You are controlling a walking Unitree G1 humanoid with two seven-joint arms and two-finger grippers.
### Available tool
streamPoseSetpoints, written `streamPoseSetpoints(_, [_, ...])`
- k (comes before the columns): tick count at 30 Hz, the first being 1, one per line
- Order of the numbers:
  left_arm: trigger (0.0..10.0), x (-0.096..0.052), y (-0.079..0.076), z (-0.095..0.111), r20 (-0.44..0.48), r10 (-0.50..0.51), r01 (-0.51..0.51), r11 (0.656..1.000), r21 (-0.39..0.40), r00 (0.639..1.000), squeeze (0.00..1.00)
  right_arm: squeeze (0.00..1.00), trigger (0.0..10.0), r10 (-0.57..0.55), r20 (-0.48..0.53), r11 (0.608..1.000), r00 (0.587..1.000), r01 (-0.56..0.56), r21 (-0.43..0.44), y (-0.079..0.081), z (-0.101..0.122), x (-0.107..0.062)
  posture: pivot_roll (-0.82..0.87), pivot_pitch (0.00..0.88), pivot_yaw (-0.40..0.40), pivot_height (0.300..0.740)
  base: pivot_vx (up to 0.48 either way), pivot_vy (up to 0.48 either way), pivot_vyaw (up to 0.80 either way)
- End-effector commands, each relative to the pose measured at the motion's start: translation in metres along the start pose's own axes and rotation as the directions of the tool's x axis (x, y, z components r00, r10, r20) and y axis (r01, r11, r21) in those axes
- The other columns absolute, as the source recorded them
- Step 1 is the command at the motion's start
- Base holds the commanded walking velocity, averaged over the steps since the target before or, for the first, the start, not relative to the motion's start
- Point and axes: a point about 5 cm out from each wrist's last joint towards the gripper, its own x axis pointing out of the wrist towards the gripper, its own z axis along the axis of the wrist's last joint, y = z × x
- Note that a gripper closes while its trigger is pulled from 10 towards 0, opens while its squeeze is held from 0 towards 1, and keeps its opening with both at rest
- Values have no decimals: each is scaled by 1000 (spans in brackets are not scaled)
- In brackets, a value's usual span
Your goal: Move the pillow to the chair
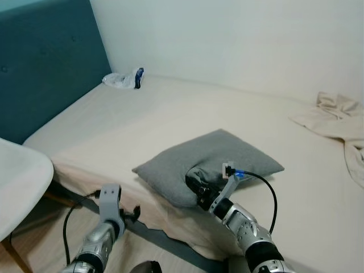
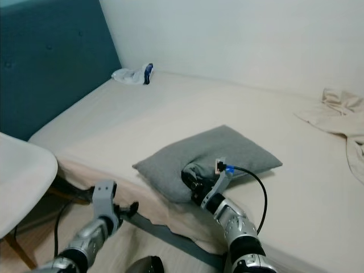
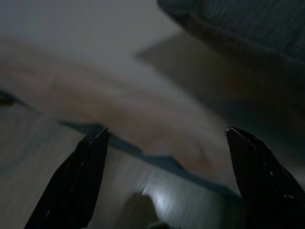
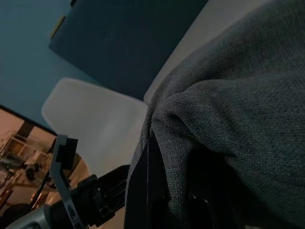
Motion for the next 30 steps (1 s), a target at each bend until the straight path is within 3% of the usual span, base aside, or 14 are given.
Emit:
streamPoseSetpoints(1, [10000,-3,6,-5,-23,19,-19,1000,2,1000,0,0,0,62,35,998,997,-61,-32,9,13,8,-90,0,84,652,0,0,0])
streamPoseSetpoints(6, [10000,-8,1,-24,-92,22,-20,1000,20,995,0,0,0,42,46,998,998,-40,-45,8,17,9,-94,0,84,667,0,0,0])
streamPoseSetpoints(8, [10000,-17,-2,-52,-192,34,-28,999,35,981,0,0,0,9,43,999,999,-7,-45,4,17,8,-93,0,81,681,0,0,0])
streamPoseSetpoints(12, [10000,-23,-3,-65,-244,42,-31,998,48,969,0,0,0,-21,19,998,1000,22,-53,0,13,6,-93,0,81,690,0,0,0])
streamPoseSetpoints(16, [10000,-41,3,-97,-377,78,-44,994,97,923,0,0,0,-79,-33,994,996,76,-77,-7,1,0,-101,0,83,709,0,0,0])
streamPoseSetpoints(19, [10000,-43,3,-100,-390,83,-46,994,104,917,0,0,0,-84,-37,994,996,81,-78,-8,0,-1,-101,0,83,714,0,0,0])
streamPoseSetpoints(23, [10000,-57,8,-118,-458,106,-49,990,135,883,0,0,0,-97,-45,992,994,92,-85,-9,-3,-2,-109,0,87,729,0,0,0])
streamPoseSetpoints(29, [10000,-70,12,-134,-518,128,-33,982,188,846,0,0,0,-37,-83,986,996,23,-167,5,-17,7,-113,0,92,740,0,0,0])
streamPoseSetpoints(30, [10000,-70,11,-134,-517,129,-34,981,189,846,0,0,10000,-13,-74,987,997,1,-159,8,-17,9,-113,0,92,740,0,0,0])
